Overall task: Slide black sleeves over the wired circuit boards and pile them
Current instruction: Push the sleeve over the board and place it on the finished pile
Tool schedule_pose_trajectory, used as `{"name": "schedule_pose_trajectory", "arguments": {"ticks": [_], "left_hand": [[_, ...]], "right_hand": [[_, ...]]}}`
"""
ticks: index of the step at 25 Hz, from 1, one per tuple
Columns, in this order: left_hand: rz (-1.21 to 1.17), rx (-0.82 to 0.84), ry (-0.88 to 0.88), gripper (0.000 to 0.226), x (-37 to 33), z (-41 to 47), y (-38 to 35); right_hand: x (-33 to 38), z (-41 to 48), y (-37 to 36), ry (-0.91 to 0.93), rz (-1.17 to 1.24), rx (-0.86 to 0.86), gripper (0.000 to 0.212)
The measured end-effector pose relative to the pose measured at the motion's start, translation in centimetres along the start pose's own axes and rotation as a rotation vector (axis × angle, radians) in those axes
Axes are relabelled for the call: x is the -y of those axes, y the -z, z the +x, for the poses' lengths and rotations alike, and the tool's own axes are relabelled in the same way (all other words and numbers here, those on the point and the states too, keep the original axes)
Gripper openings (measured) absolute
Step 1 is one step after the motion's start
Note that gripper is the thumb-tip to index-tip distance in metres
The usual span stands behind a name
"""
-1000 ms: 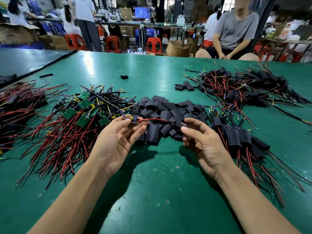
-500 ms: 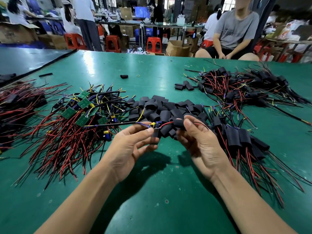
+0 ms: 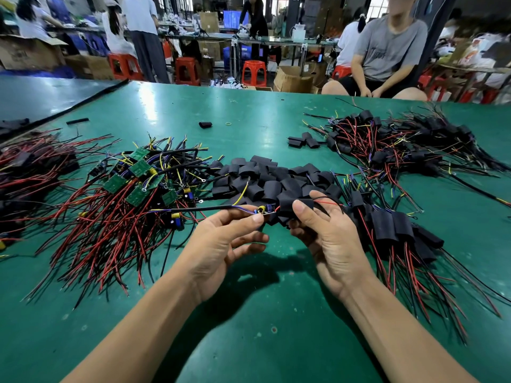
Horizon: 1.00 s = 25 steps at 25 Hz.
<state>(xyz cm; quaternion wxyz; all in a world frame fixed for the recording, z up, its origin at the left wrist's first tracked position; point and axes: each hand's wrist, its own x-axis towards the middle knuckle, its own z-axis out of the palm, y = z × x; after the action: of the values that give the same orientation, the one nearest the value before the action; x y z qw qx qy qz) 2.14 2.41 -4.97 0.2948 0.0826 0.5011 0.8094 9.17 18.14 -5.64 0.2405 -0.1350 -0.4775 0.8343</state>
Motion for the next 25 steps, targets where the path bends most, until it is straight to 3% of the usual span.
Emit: {"name": "schedule_pose_trajectory", "arguments": {"ticks": [6, 10, 15, 22, 25], "left_hand": [[0.139, -0.025, -0.048, 0.034, 0.22, -0.34, -0.05], [0.179, -0.011, -0.02, 0.025, 0.19, -0.42, -0.08], [0.107, 0.049, 0.017, 0.03, -0.06, -0.31, -0.06], [0.103, 0.014, 0.036, 0.036, -0.03, -0.32, -0.16], [0.085, -0.011, 0.031, 0.029, -0.49, -0.16, 0.08]], "right_hand": [[-0.61, -0.24, 0.03, -0.015, -0.123, 0.082, 0.087], [-0.86, -0.12, -0.04, -0.055, -0.054, 0.091, 0.084], [-0.56, -0.02, 0.21, -0.106, 0.021, 0.096, 0.079], [-0.59, -0.51, -0.18, -0.154, 0.043, 0.142, 0.068], [-0.24, -0.51, -0.26, -0.223, 0.065, 0.14, 0.056]]}}
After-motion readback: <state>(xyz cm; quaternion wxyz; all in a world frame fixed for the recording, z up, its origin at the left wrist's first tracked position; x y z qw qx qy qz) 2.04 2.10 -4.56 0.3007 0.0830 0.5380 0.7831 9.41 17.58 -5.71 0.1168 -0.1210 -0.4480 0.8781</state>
